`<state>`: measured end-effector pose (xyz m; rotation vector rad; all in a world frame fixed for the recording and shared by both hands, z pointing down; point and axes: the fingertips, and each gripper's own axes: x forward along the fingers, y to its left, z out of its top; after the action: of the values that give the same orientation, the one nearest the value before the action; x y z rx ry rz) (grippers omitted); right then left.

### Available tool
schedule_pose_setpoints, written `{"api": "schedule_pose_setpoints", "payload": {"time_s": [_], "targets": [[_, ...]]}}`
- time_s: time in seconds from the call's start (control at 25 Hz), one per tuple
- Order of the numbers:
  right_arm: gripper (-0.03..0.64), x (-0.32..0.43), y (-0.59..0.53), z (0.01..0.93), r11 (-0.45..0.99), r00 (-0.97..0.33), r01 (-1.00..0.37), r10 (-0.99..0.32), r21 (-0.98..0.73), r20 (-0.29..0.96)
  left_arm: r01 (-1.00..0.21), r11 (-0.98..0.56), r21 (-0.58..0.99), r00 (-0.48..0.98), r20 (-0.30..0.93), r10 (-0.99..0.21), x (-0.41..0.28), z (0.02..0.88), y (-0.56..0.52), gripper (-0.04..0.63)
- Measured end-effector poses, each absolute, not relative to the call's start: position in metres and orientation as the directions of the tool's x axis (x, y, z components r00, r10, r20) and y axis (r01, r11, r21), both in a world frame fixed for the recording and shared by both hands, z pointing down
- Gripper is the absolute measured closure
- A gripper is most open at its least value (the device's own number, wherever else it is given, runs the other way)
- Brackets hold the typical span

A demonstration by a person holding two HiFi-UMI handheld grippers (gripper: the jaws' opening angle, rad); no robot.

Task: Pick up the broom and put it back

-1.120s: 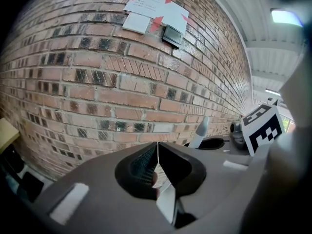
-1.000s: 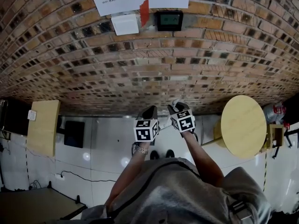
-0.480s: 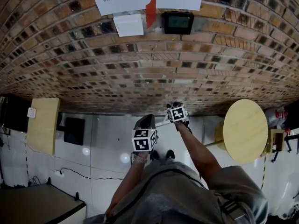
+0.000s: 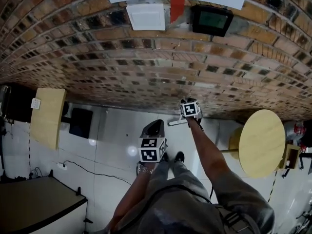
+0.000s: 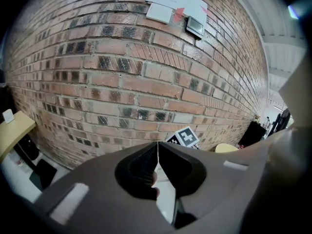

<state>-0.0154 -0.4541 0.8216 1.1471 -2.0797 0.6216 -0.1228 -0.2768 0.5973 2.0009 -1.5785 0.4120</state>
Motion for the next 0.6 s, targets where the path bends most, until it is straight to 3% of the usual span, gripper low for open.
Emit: {"api": "schedule_pose_setpoints", "payload": {"time_s": [0.24,0.4,0.6], "targets": [[0.518,-0.007,-0.473,0.831,0.451,-0.336,-0.888,-0.499,-0.092,0.799,-0.962,-0.144,0.234,0.254,0.56,-0.789,-0.122,0.602,-0.271,0.586],[0.46,-0.003,-0.475,0.821,0.465,-0.33,-0.883,-0.519,-0.064,0.789,-0.963,-0.143,0.228,0.25,0.562,-0.788,-0.122,0.601,-0.27,0.586],[0.456,0.001,-0.46,0.805,0.47,-0.352,-0.879,-0.538,-0.074,0.766,-0.967,-0.133,0.219,0.237,0.562,-0.792,-0.118,0.598,-0.268,0.586]]}}
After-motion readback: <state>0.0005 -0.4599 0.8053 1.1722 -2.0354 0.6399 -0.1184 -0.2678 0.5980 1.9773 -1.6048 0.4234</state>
